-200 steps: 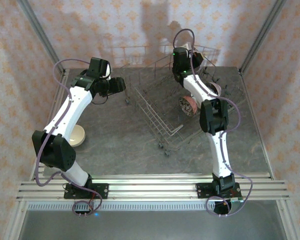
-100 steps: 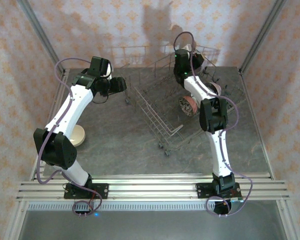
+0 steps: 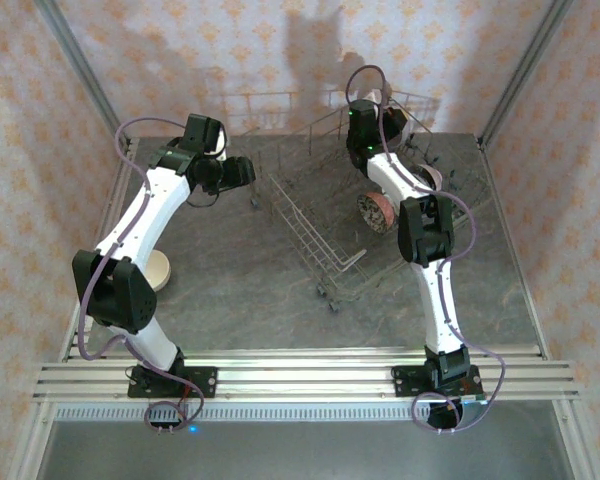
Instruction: Load the bowls into the dish rack
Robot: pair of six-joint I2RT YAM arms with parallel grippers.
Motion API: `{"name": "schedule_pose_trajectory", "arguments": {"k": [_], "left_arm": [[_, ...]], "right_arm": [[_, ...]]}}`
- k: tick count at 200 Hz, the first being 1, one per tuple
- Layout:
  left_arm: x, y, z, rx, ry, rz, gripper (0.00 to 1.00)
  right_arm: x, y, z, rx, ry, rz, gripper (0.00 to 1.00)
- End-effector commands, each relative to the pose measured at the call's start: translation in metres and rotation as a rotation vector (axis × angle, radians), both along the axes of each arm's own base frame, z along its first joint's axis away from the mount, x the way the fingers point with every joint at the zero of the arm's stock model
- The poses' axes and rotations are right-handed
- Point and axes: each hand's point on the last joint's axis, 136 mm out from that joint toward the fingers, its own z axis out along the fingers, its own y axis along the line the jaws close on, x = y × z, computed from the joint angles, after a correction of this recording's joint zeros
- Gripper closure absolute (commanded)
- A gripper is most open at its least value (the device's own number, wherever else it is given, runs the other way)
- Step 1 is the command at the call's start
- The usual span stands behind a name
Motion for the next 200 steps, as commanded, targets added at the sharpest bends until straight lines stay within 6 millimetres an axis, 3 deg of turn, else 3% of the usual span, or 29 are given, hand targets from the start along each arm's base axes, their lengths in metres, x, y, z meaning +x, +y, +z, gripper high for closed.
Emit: {"name": "schedule_pose_trajectory", "arguments": {"k": [1,46,115,200], "left_arm": [[0.0,-0.005,0.009,0.003,-0.013,-0.031,0.37],[0.0,-0.005,0.007,0.0,-0.01,-0.033,0.37],[-0.002,-0.004,0.007,0.018,-0.012,-0.055,0.37],[0.0,-0.006,0.005,0.003,-0.004,-0.051,0.37]], "right_arm": [[0.001,0.002,0.002,-0.006,-0.031,-0.009,1.0],[-0.006,0.001,0.007,-0.036,-0.017,-0.054,1.0],[-0.003,0.023,-0.002,-0.06,0.012,0.01,1.0],[0.001,0.026,-0.012,-0.082,0.047,0.057,1.0]]}}
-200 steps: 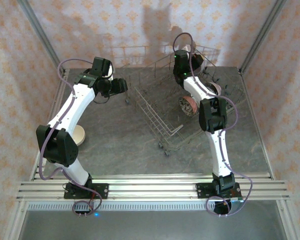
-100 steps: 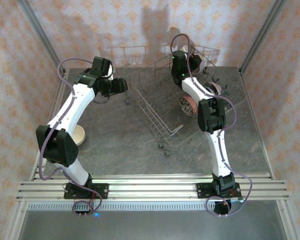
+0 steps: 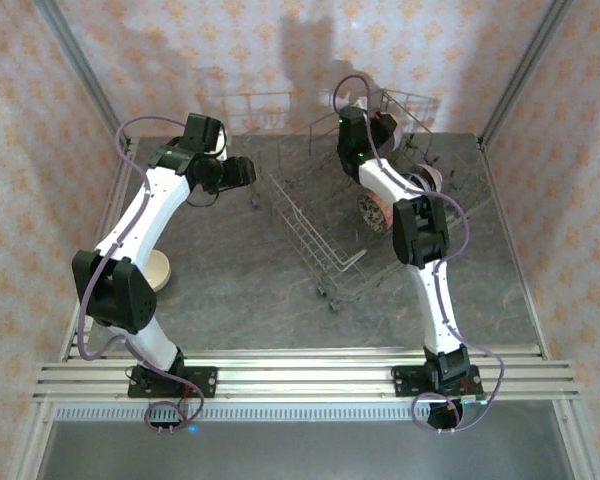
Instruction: Load the bowls into the dish rack
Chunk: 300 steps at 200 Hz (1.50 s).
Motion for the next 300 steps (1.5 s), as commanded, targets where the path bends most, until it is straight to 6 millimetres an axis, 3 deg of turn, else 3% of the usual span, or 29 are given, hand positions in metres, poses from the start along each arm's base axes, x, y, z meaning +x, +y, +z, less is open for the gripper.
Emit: {"name": "schedule_pose_trajectory", "arguments": {"k": [1,216,300], "left_arm": [[0.0,-0.004,0.003,-0.003,0.004,-0.024,0.37],[0.001,-0.007,-0.001,-0.01,0.016,-0.039,0.37],[0.003,-0.007,-0.004,-0.009,0.023,-0.038,0.37]], "right_arm": [[0.006,0.001,0.0,0.018,-0.03,0.027,1.0],[0.005,0.013,-0.016,-0.012,0.069,0.08,1.0],[0.003,0.018,-0.023,0.002,0.079,0.077,0.95]]}}
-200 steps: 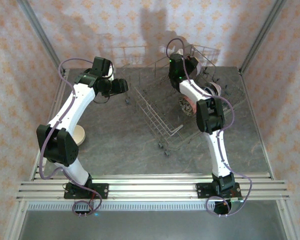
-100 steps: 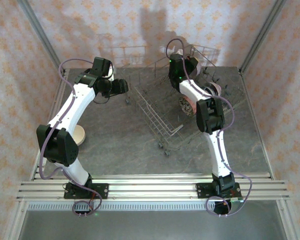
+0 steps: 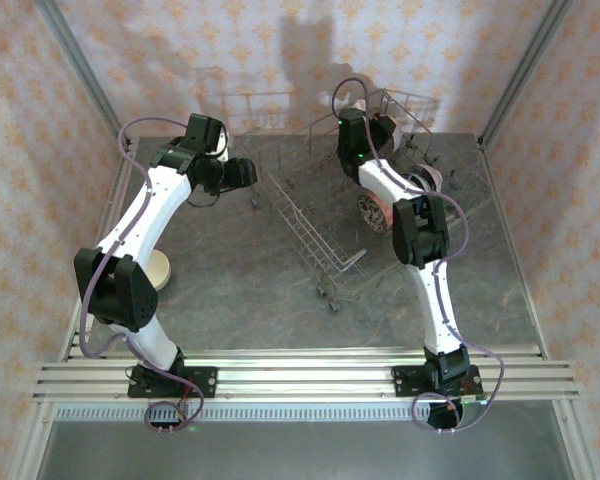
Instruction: Load the bowls into the dish rack
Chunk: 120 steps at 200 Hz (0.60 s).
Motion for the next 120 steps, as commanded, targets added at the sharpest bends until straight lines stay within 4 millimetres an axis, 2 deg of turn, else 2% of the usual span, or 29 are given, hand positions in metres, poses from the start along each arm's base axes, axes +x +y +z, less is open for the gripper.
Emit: {"name": "schedule_pose_trajectory", "arguments": {"k": [1,120], "left_arm": [[0.004,-0.004,0.001,0.004,-0.003,-0.025,0.37],[0.009,-0.005,-0.007,0.006,0.018,-0.028,0.37]], "right_arm": [[0.003,0.014,-0.014,0.025,0.031,0.054,0.94],[0.003,0.02,-0.03,0.061,0.058,0.054,0.86]]}}
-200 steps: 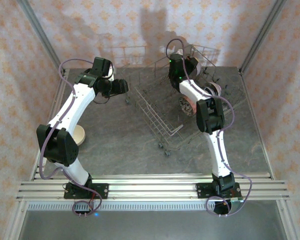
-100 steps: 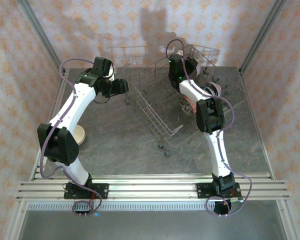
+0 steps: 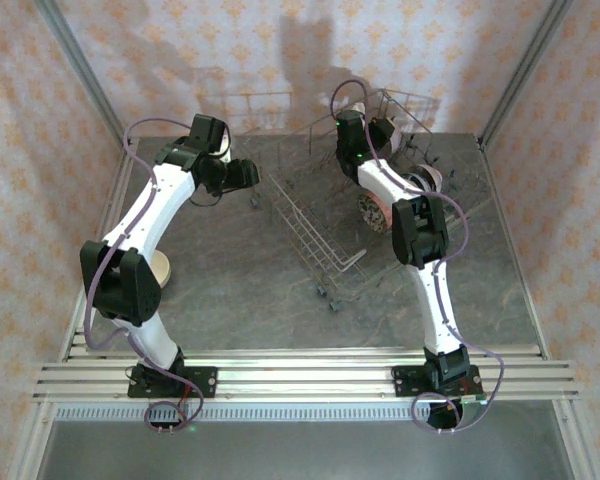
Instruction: Load the bowls into the dish rack
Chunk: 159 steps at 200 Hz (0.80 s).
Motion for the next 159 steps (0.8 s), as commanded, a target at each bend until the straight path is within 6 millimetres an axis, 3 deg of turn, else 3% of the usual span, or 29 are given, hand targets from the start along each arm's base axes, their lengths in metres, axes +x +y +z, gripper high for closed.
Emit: {"name": "schedule_pose_trajectory", "arguments": {"k": [1,91,159], "left_arm": [[0.0024,-0.0038,0.0059,0.001,-0.011,-0.028,0.37],[0.003,-0.0044,0.0042,0.004,-0.006,-0.031,0.37],[0.0007,-0.0031,0.007,0.006,-0.008,-0.03,0.37]], "right_arm": [[0.0044,0.015,-0.0184,0.023,0.032,0.038,0.86],[0.0023,0.0166,-0.024,0.051,0.051,0.034,0.77],[-0.0015,0.0204,-0.0216,0.098,0.057,0.031,0.54]]}}
